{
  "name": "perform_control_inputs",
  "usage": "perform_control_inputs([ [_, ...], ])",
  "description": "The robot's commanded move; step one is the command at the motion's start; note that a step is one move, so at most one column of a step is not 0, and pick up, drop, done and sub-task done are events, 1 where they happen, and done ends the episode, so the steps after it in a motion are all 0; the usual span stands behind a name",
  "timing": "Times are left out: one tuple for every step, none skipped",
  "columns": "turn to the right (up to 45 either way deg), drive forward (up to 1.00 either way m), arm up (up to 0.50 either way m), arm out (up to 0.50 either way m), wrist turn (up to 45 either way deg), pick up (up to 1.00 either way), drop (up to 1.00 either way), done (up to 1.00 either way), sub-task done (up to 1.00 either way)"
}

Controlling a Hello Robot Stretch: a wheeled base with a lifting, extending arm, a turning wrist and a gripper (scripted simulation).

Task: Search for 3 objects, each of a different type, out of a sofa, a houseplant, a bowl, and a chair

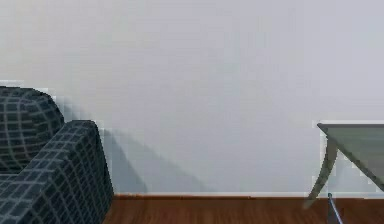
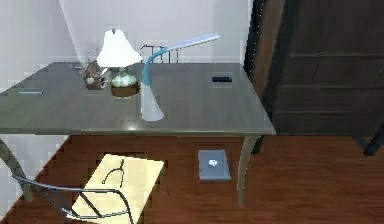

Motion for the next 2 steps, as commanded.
perform_control_inputs([
  [0.0, 0.9, 0.0, 0.0, 0.0, 0.0, 0.0, 0.0, 0.0],
  [45.0, 0.0, 0.0, 0.0, 0.0, 0.0, 0.0, 0.0, 0.0],
])
